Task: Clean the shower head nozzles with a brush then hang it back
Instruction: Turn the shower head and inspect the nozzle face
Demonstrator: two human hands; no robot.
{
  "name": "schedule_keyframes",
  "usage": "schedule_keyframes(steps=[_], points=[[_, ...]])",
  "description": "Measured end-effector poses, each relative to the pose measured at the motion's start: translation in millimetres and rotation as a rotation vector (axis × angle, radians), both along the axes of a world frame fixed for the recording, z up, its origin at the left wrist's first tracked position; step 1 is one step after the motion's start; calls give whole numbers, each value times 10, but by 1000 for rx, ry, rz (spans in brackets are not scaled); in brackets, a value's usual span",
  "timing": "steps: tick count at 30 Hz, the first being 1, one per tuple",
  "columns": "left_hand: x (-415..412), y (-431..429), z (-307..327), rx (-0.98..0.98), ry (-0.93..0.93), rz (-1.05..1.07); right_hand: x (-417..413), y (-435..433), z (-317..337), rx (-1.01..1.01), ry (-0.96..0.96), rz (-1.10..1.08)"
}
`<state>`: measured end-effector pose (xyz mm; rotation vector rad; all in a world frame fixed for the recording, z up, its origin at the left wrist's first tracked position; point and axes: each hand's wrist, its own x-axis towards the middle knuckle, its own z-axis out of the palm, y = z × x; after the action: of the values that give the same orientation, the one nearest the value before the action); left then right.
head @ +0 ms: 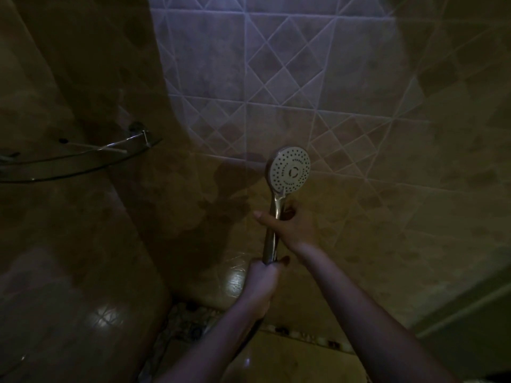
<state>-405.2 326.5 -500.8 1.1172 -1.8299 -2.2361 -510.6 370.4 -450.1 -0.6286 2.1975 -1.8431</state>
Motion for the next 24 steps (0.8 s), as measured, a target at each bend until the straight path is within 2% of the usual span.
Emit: schedule_keyframes(steps=[3,7,9,10,14,15,20,22,24], points=[[12,-64,10,60,-21,-45,-20,-35,-62,-33,7,-28],[16,-145,42,46,-23,-116,-47,-33,-117,-271,-342,269],[6,-149,38,59,-13,-124,-52,-55,-123,-308,-437,277],[-3,-149,34,69,-10,-119,-42,-69,-108,-263,-411,235],[-37,-113,41,94,3,-125,-16,-15,-61,-45,-92,70],[-37,-107,48,95,8,-125,-31,17,-39,-36,-94,54],[-25,-35,100,41,-6,-200,-111,206,18,-166,-381,200],[-24,1,97,41,-3,-184,-101,259,29,-162,-390,234],[-27,46,80,51,15,-167,-65,291,58,-121,-311,238]])
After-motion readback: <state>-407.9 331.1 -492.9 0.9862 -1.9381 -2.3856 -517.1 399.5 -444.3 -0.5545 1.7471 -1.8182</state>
